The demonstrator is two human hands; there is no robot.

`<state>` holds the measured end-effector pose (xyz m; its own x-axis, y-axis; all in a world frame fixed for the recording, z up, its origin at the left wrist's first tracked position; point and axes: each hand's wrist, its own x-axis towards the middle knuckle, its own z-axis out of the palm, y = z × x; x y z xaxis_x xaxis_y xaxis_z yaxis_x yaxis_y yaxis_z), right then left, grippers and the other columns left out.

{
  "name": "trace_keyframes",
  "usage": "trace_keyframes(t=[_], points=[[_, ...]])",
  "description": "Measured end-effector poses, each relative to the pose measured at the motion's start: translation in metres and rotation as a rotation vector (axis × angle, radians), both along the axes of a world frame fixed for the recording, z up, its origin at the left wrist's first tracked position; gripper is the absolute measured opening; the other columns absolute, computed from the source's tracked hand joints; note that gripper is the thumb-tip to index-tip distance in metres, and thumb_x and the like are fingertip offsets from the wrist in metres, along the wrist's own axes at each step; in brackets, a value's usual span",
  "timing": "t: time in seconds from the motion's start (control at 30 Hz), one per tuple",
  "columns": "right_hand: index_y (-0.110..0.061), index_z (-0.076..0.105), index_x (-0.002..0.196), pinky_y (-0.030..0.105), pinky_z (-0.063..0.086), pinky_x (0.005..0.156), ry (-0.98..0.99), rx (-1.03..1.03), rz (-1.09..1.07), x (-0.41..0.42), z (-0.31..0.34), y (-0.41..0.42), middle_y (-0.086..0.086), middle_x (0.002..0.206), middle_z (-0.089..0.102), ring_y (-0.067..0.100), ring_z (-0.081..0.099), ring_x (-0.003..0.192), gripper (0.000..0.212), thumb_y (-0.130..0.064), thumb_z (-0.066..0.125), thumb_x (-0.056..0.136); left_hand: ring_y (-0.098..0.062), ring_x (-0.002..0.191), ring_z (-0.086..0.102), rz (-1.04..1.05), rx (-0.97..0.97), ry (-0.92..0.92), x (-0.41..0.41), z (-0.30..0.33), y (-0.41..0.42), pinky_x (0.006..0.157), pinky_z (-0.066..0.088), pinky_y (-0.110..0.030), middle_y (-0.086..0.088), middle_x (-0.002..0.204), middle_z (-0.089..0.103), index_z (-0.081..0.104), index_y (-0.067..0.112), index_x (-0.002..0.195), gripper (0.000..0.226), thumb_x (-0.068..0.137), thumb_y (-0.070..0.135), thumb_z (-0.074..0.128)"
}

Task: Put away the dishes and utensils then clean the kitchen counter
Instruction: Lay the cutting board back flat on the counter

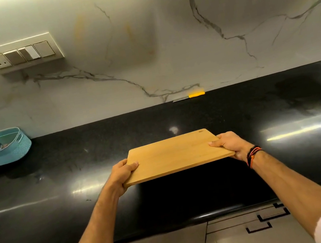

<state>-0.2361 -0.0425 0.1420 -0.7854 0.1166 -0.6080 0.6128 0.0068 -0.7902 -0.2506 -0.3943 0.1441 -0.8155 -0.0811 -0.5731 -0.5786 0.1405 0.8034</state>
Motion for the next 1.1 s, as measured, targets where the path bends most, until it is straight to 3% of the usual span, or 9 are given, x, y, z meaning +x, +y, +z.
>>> trace_keyframes(t=[0.23, 0.37, 0.47, 0.53, 0.6, 0.73, 0.8, 0.93, 1.1], points=[[-0.008, 0.061, 0.108, 0.030, 0.054, 0.062, -0.001, -0.060, -0.076, -0.002, -0.017, -0.011, 0.010, 0.094, 0.068, 0.019, 0.067, 0.079, 0.017, -0.002, 0.065, 0.092, -0.018, 0.085, 0.061, 0.017, -0.003, -0.008, -0.013, -0.014, -0.005, 0.064, 0.051, -0.029, -0.011, 0.121, 0.059, 0.034, 0.014, 0.150, 0.064, 0.094, 0.017, 0.065], [-0.005, 0.058, 0.127, 0.034, 0.056, 0.065, -0.035, -0.043, -0.099, -0.009, -0.030, -0.010, 0.013, 0.106, 0.069, 0.023, 0.070, 0.088, 0.041, -0.006, 0.071, 0.088, -0.023, 0.098, 0.061, 0.011, -0.028, -0.049, -0.022, -0.028, -0.010, 0.081, 0.054, -0.037, -0.010, 0.127, 0.057, 0.038, 0.019, 0.147, 0.064, 0.091, 0.023, 0.069], [-0.007, 0.057, 0.127, 0.038, 0.057, 0.072, -0.050, -0.018, -0.115, -0.009, -0.037, -0.010, 0.013, 0.111, 0.067, 0.025, 0.068, 0.095, 0.046, -0.011, 0.076, 0.085, -0.027, 0.104, 0.062, 0.037, -0.131, -0.043, -0.028, -0.037, -0.015, 0.093, 0.054, -0.046, -0.010, 0.123, 0.061, 0.054, 0.020, 0.130, 0.054, 0.082, 0.028, 0.078], [-0.012, 0.057, 0.121, 0.043, 0.056, 0.084, -0.039, 0.121, -0.135, -0.009, -0.042, -0.012, 0.009, 0.113, 0.065, 0.024, 0.065, 0.101, 0.050, -0.018, 0.082, 0.078, -0.025, 0.103, 0.061, 0.063, -0.245, -0.010, -0.030, -0.039, -0.016, 0.091, 0.053, -0.044, -0.007, 0.116, 0.064, 0.061, 0.017, 0.114, 0.045, 0.077, 0.029, 0.083], [-0.016, 0.067, 0.107, 0.042, 0.054, 0.091, -0.014, 0.359, -0.123, -0.008, -0.043, -0.015, 0.004, 0.106, 0.068, 0.021, 0.064, 0.100, 0.037, -0.026, 0.083, 0.075, -0.023, 0.101, 0.057, 0.089, -0.369, 0.010, -0.028, -0.040, -0.014, 0.084, 0.049, -0.039, -0.004, 0.109, 0.064, 0.065, 0.014, 0.104, 0.038, 0.076, 0.031, 0.083], [-0.011, 0.074, 0.092, 0.032, 0.049, 0.075, -0.045, 0.575, -0.024, -0.006, -0.037, -0.023, 0.005, 0.095, 0.069, 0.018, 0.062, 0.091, 0.018, -0.025, 0.076, 0.081, -0.028, 0.101, 0.058, 0.104, -0.469, -0.025, -0.023, -0.046, -0.009, 0.087, 0.051, -0.039, -0.006, 0.103, 0.064, 0.072, 0.008, 0.100, 0.033, 0.075, 0.026, 0.084], [-0.010, 0.071, 0.090, 0.031, 0.049, 0.075, -0.103, 0.620, 0.007, -0.006, -0.036, -0.029, 0.006, 0.097, 0.067, 0.019, 0.061, 0.093, 0.015, -0.022, 0.073, 0.082, -0.032, 0.104, 0.060, 0.087, -0.479, -0.061, -0.022, -0.050, -0.009, 0.092, 0.053, -0.042, -0.012, 0.108, 0.068, 0.072, 0.005, 0.095, 0.033, 0.070, 0.020, 0.087], [-0.011, 0.071, 0.103, 0.038, 0.055, 0.091, -0.126, 0.711, 0.013, -0.004, -0.046, -0.037, 0.009, 0.108, 0.068, 0.026, 0.063, 0.104, 0.025, -0.021, 0.069, 0.081, -0.034, 0.112, 0.061, 0.069, -0.501, -0.100, -0.019, -0.057, -0.005, 0.091, 0.051, -0.040, -0.015, 0.119, 0.067, 0.069, 0.002, 0.110, 0.052, 0.067, 0.021, 0.090], [-0.010, 0.069, 0.104, 0.037, 0.056, 0.088, -0.138, 0.723, -0.014, 0.001, -0.054, -0.042, 0.009, 0.106, 0.067, 0.025, 0.063, 0.102, 0.030, -0.019, 0.076, 0.077, -0.036, 0.112, 0.059, 0.069, -0.548, -0.153, -0.014, -0.061, 0.002, 0.085, 0.052, -0.043, -0.018, 0.122, 0.063, 0.059, 0.001, 0.119, 0.068, 0.065, 0.025, 0.091]])
